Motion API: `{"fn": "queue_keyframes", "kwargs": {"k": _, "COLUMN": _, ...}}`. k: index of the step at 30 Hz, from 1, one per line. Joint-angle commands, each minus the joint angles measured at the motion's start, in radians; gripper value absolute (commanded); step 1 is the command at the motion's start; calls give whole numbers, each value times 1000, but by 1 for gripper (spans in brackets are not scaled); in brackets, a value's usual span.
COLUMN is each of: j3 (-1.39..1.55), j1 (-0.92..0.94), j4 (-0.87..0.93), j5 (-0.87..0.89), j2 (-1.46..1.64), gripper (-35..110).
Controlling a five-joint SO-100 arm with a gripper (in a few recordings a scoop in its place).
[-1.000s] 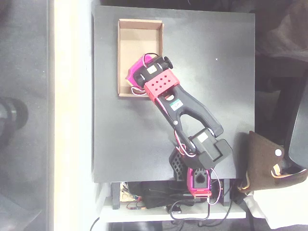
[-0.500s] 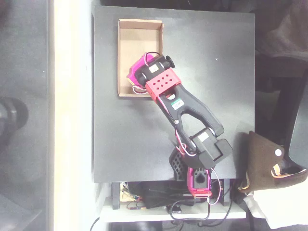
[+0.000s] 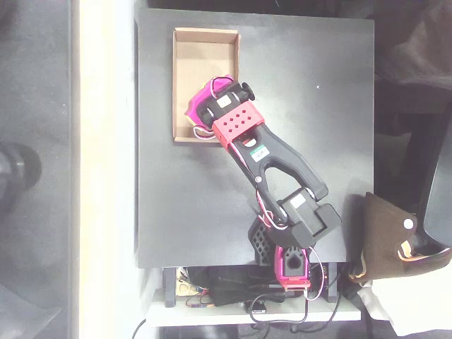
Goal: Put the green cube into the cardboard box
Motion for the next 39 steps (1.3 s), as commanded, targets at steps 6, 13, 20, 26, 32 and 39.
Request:
{"fn": "queue_keyframes", "kwargs": {"k": 6, "j3": -32, "j1": 6, "j4": 3, "j5": 8, "j2": 216, "gripper": 43}}
{"fn": "queue_keyframes", "kwargs": {"k": 13, "j3": -32, "j1": 49, "j4": 3, "j5": 8, "j2": 437, "gripper": 43}}
{"fn": "queue_keyframes", "kwargs": {"k": 20, "j3": -32, "j1": 160, "j4": 3, "j5": 8, "j2": 635, "gripper": 43}}
{"fn": "queue_keyframes", "kwargs": {"k": 26, "j3": -31, "j1": 305, "j4": 3, "j5": 8, "j2": 761, "gripper": 42}}
{"fn": "queue_keyframes", "kwargs": {"k": 32, "j3": -21, "j1": 466, "j4": 3, "j5": 6, "j2": 828, "gripper": 42}}
{"fn": "queue_keyframes", "kwargs": {"k": 39, "j3": -8, "j1": 578, "j4": 17, "j5": 6, "j2": 885, "gripper": 39}}
